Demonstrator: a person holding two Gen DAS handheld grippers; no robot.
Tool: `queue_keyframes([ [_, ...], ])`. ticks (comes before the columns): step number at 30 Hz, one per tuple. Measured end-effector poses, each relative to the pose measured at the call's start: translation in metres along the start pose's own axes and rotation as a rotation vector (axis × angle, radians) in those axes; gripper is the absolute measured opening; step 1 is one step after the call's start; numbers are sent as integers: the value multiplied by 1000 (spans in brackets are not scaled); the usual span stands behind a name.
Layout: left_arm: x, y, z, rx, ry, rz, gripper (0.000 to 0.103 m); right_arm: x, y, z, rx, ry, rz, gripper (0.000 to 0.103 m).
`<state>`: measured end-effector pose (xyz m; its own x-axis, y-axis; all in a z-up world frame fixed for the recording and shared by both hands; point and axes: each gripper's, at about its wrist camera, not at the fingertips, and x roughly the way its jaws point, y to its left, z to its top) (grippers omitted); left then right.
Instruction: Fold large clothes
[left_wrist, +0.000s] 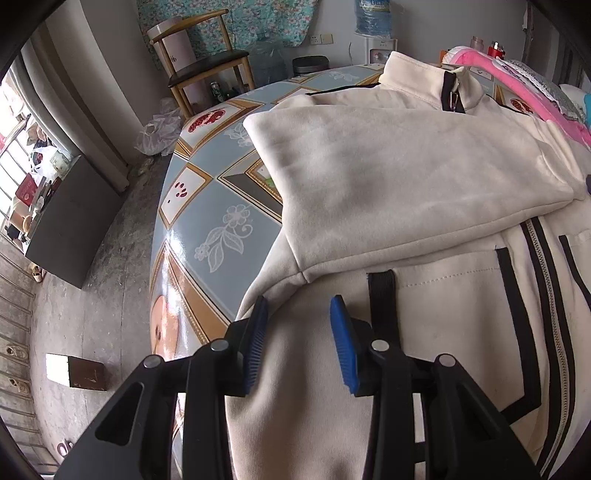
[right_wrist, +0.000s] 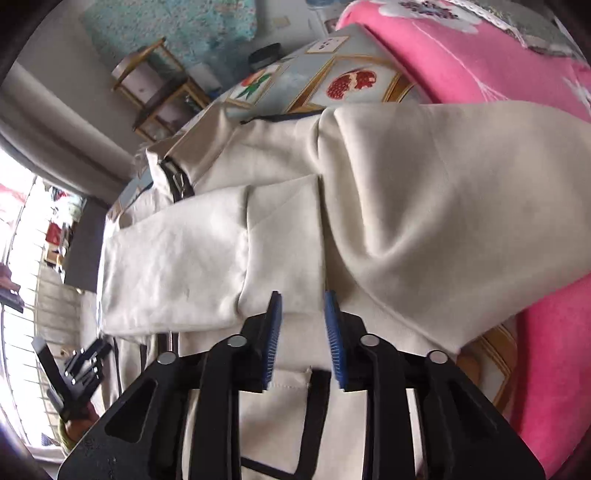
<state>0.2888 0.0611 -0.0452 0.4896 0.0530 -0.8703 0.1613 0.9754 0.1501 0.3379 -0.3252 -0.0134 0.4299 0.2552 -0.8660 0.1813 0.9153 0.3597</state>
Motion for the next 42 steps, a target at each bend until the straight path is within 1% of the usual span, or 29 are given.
queue_keyframes([
  [4, -5, 8, -5, -41, -8, -13, 35, 9, 10, 20, -30, -18, -24, 33],
  [6, -6, 12, -8, -50, -6, 2, 35, 19, 17, 29, -61, -13, -61, 32],
  [7, -5, 13, -10, -56, -1, 7, 35, 24, 21, 33, -74, -10, -79, 29],
  [8, -3, 15, -12, -64, 4, 7, 35, 32, 23, 35, -89, 1, -96, 22],
  [9, -2, 17, -14, -71, 6, 5, 35, 40, 25, 36, -103, 13, -111, 8],
  [10, -2, 18, -16, -74, 5, 5, 35, 48, 27, 35, -118, 22, -126, 5],
  [11, -2, 19, -17, -76, 5, 4, 35, 52, 30, 34, -148, 16, -146, 2],
  [13, -5, 21, -16, -91, 13, -10, 35, 52, 38, 34, -196, -18, -190, 1],
  [14, -10, 24, -14, -116, 13, -33, 35, 47, 40, 34, -202, -36, -197, 1],
  [15, -19, 29, -10, -143, -5, -62, 35, 40, 42, 35, -202, -60, -184, 1],
  [16, -30, 33, -6, -157, -31, -70, 35, 32, 44, 36, -202, -83, -169, 1],
  [17, -39, 35, -1, -161, -56, -64, 35, 26, 47, 38, -204, -101, -161, 2],
  [18, -48, 38, 6, -161, -77, -58, 35, 19, 48, 38, -209, -112, -150, 6],
  [19, -54, 39, 12, -164, -91, -59, 36, 14, 49, 38, -220, -117, -131, 6],
  [20, -58, 40, 19, -170, -98, -66, 41, 13, 50, 36, -233, -115, -117, 16],
  [21, -59, 41, 25, -178, -95, -77, 45, 15, 50, 34, -248, -105, -120, 33],
  [22, -58, 39, 34, -185, -84, -101, 47, 17, 49, 31, -256, -100, -141, 38],
  [23, -56, 35, 40, -183, -70, -122, 49, 20, 49, 28, -263, -97, -159, 41],
  [24, -51, 27, 46, -172, -53, -137, 52, 20, 47, 25, -264, -92, -163, 41],
  [25, -48, 20, 51, -153, -42, -142, 53, 17, 43, 23, -256, -87, -150, 43],
  [26, -43, 10, 56, -126, -35, -143, 56, 13, 38, 22, -240, -91, -136, 47],
  [27, -40, 0, 60, -100, -31, -143, 58, 6, 31, 21, -219, -102, -125, 52],
  [29, -27, -20, 69, -55, -20, -147, 62, -17, 12, 19, -165, -138, -116, 58],
  [31, -13, -40, 78, -19, -15, -148, 67, -42, -17, 21, -99, -175, -132, 60],
  [32, -6, -48, 81, -4, -13, -139, 70, -54, -33, 22, -62, -193, -148, 61],
  [33, 2, -57, 84, 12, -9, -127, 72, -65, -49, 24, -27, -208, -163, 61],
  [38, 35, -79, 91, 51, 31, -77, 73, -126, -155, 32, 243, -302, -240, 61],
  [39, 41, -81, 91, 48, 43, -75, 73, -137, -179, 33, 305, -319, -268, 61],
  [42, 45, -77, 91, 13, 32, -81, 78, -155, -243, 33, 493, -334, -319, 61],
])
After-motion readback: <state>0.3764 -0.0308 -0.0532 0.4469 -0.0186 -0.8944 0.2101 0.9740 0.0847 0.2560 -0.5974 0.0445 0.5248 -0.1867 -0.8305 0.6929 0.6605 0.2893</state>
